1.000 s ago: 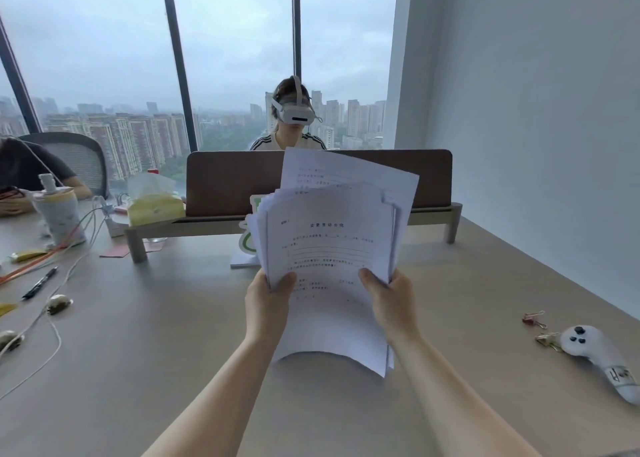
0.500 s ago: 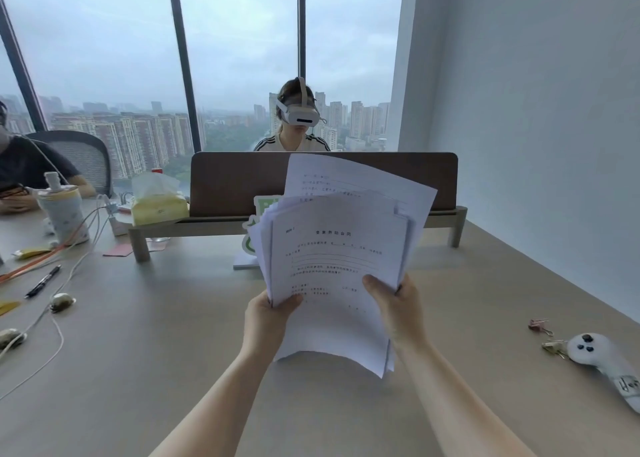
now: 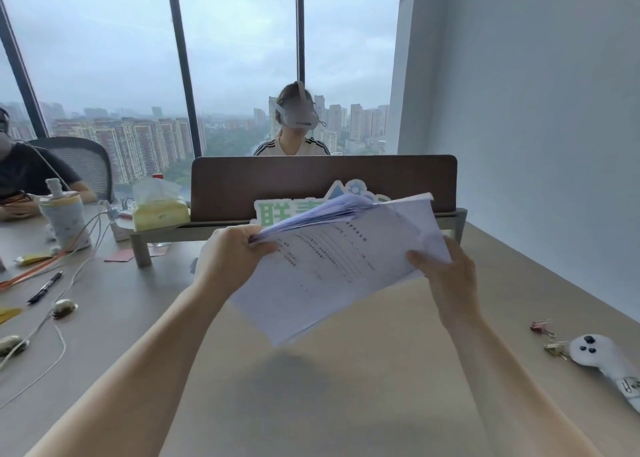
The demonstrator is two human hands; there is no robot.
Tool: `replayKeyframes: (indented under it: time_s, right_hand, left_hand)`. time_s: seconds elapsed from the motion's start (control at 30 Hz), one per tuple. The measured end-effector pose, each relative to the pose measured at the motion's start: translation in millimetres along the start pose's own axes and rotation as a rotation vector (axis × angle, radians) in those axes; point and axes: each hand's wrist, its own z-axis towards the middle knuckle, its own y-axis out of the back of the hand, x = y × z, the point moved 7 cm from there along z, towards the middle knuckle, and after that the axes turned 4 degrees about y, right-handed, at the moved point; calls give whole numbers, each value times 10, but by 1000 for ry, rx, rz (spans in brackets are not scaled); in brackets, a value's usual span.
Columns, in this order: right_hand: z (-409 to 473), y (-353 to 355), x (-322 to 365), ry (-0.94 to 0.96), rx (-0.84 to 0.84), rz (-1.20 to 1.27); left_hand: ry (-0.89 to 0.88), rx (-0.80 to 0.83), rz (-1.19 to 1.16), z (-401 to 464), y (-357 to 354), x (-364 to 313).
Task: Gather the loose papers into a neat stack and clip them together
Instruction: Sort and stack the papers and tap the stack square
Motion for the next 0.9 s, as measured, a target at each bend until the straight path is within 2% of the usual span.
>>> replayKeyframes:
  time_s: [0.2, 0.37, 0.53, 0.67, 0.9]
  right_hand:
    - [-95, 12, -338, -16, 161, -74]
    - [-216, 2, -593, -68, 184, -57]
    - [-313, 85, -910, -217, 217, -31]
    - [-381, 102, -958, -268, 250, 37]
    - [-359, 48, -986, -297, 411, 61]
  left_hand:
    - [-180, -39, 353, -62, 98, -240]
    - [-321, 13, 477, -218, -147, -360]
    - [-324, 140, 581, -311, -336, -367]
    - [-323, 237, 631, -351, -433, -364]
    - [-309, 328, 597, -346, -483, -409]
